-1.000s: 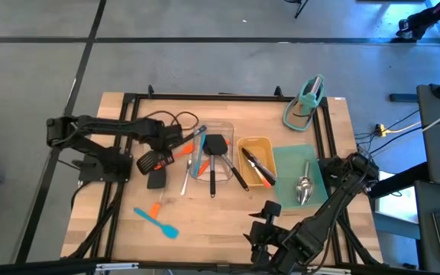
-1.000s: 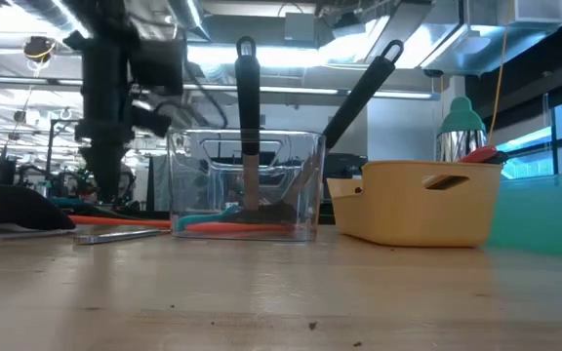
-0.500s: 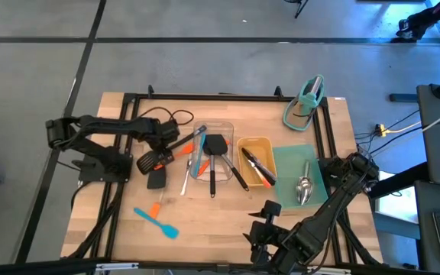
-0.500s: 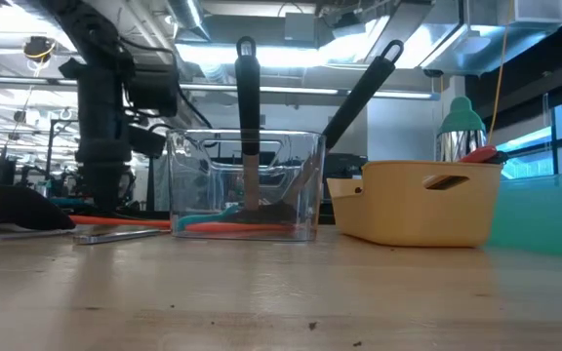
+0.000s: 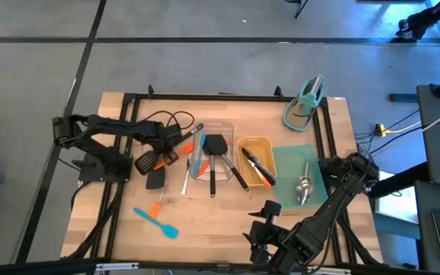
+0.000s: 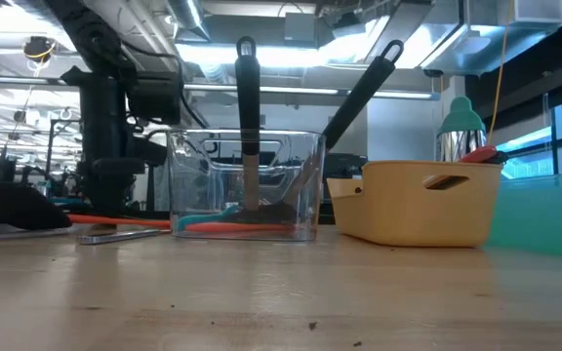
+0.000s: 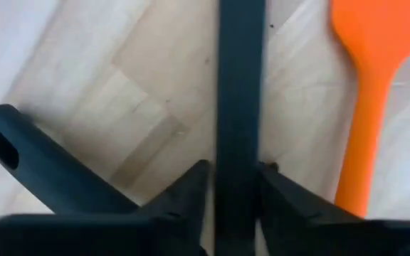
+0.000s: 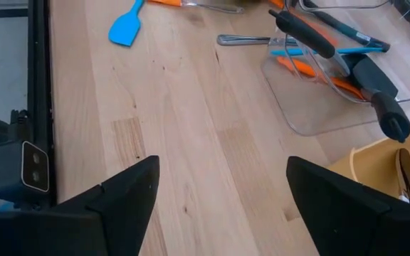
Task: Pick & Place Kitchen Items
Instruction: Put the black spatula into the transparent bin
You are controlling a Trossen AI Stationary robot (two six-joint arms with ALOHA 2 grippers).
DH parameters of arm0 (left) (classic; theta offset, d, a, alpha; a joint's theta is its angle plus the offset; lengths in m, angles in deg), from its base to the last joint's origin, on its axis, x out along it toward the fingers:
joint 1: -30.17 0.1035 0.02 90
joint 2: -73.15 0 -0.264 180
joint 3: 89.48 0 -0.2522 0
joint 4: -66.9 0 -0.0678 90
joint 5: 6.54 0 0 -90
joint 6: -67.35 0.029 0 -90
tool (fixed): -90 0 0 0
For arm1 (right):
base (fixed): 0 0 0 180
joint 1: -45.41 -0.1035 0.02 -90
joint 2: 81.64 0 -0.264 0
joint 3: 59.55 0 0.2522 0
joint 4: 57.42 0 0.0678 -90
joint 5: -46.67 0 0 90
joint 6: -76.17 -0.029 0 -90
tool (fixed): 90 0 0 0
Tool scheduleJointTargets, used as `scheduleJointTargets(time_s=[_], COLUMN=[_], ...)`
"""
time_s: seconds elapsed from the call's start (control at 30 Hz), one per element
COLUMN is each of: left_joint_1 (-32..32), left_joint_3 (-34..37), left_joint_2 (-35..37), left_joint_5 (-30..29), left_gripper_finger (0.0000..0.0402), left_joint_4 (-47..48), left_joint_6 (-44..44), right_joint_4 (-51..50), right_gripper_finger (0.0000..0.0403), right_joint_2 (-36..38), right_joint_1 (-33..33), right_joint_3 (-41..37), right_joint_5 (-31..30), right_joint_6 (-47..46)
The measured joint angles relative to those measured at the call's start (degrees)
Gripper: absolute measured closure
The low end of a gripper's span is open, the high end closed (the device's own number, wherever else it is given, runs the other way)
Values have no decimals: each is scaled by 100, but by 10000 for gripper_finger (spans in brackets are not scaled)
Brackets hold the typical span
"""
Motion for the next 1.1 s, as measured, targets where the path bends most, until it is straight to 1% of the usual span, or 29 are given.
scheduleJointTargets(time_s=[0.03, 0.07, 0.17, 0.27, 0.5, 0.67, 0.93, 1.03, 1.1], left_joint_1=[-44, -79, -198, -278, -511, -780, -1410, -1765, -2071], left_joint_3=[0, 5, -38, -168, -510, -733, -954, -1056, -1109], left_joint_2=[21, 66, 293, 568, 1265, 1830, 2492, 2583, 2581], left_joint_5=[-99, -174, -367, -371, -522, -845, -1628, -2155, -2612], left_gripper_finger=[325, 336, 336, 336, 336, 336, 336, 336, 336], left_joint_4=[18, 61, 100, 129, 92, 94, 109, 95, 95], left_joint_6=[-55, -104, -378, -598, -768, -799, -985, -1042, -1038], right_joint_4=[0, -2, -7, -14, -12, 57, 707, 886, 1009], right_gripper_finger=[92, 92, 92, 92, 92, 92, 92, 92, 92], right_joint_2=[0, 0, 0, 0, 0, 0, 0, 0, 0], right_joint_1=[0, 0, 0, 0, 0, 2, 100, 160, 217], right_joint_3=[0, 0, -2, 0, -2, -2, -2, -2, -2], right_joint_5=[0, 0, 0, 0, 1, 1, -138, -138, -144], right_joint_6=[0, 0, 0, 2, 2, 4, 39, 46, 103])
